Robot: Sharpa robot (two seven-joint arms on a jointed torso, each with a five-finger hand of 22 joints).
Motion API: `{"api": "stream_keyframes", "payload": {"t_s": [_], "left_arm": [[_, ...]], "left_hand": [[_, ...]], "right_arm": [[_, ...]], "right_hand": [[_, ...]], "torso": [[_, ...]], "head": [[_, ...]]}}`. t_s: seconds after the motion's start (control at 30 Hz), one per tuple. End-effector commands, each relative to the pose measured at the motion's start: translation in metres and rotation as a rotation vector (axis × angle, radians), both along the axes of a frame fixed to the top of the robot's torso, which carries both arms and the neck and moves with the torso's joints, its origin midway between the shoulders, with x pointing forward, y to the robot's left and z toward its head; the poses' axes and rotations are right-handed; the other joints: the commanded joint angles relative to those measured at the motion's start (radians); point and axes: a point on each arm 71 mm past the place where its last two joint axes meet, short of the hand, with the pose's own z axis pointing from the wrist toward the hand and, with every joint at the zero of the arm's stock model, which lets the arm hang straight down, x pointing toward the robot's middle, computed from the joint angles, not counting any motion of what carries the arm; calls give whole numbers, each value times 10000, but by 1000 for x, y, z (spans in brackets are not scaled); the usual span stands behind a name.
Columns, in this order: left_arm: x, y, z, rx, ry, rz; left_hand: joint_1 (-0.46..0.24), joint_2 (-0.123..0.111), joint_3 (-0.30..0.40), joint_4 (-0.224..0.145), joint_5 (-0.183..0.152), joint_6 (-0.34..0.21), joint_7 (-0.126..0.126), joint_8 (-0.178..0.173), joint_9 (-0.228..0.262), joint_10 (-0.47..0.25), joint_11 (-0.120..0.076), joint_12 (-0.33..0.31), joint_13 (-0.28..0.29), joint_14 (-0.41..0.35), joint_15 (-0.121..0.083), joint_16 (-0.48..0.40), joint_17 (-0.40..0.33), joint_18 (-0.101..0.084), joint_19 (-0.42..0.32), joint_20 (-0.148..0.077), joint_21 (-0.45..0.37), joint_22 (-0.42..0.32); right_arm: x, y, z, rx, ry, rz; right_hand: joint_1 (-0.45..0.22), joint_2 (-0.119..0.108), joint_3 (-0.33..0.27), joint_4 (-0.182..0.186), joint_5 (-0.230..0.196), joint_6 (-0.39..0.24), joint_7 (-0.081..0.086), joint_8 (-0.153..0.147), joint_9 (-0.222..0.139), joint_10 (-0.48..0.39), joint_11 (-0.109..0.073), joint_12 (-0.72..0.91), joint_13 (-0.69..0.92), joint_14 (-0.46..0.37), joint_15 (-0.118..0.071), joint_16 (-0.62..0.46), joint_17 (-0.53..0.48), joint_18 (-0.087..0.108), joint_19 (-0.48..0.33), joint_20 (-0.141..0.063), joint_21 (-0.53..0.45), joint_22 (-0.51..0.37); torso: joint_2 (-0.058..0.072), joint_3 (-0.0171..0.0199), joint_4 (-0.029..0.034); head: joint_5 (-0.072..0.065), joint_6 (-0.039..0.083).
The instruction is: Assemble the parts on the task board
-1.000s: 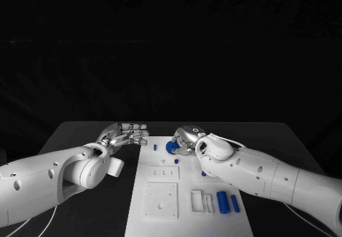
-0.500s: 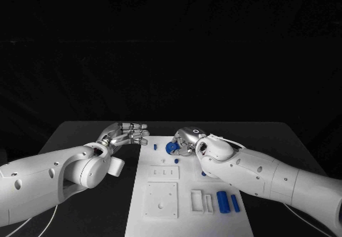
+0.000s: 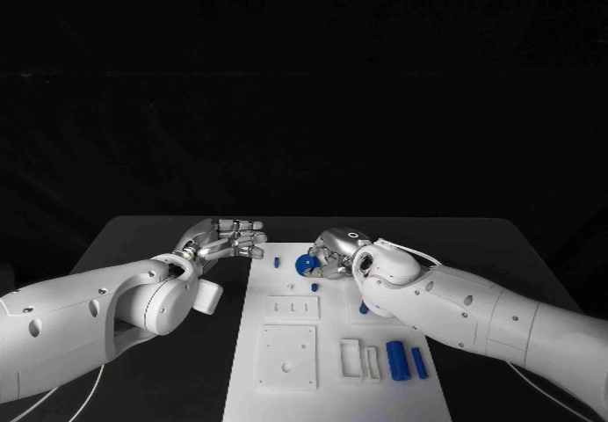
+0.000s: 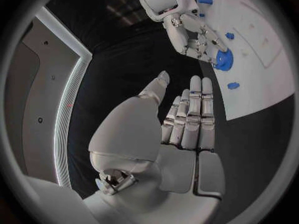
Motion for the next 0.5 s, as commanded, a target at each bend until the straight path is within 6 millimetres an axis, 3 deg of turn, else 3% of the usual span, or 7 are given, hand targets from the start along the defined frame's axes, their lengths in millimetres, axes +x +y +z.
{"api": "stream_keyframes", "payload": {"t_s": [0.03, 0.33, 0.5], "left_arm": [[0, -1, 1, -77, -36, -96], [0, -1, 1, -79, -43, -89], [0, 0, 1, -73, -48, -62]], "left_hand": [[27, -14, -29, 19, -18, -74, -26, -32, -8, -72, 15, 16, 10, -48, 45, -28, -11, 17, 73, -22, -25, -9], [27, -14, -29, 19, -18, -74, -26, -32, -8, -72, 15, 16, 10, -48, 45, -28, -11, 17, 73, -22, -25, -9], [27, -14, -29, 19, -18, -74, -26, -32, -8, -72, 15, 16, 10, -48, 45, -28, -11, 17, 73, -22, -25, -9]], "right_arm": [[-1, -2, -3, -69, 331, 16], [-4, -11, -1, 55, 280, -15], [-7, -19, 2, 154, 233, -12]], "right_hand": [[-125, 24, 65, -8, 50, 74, 6, 36, -23, -1, 82, -39, -14, 8, 53, -60, -12, 137, 472, 16, -67, -16], [-70, 53, 168, -62, 353, 91, 22, 35, -23, 6, 100, -23, -17, 3, 71, -64, -25, 173, 472, 41, -82, -47], [-102, 55, 240, -132, 401, 104, 30, 35, -23, 1, 108, -21, -25, 5, 77, -60, -27, 177, 473, 47, -75, -57]], "torso": [[0, -2, 2], [2, -1, 8], [-11, -6, -21]], "head": [[3, -3], [13, 19], [22, 23]]}}
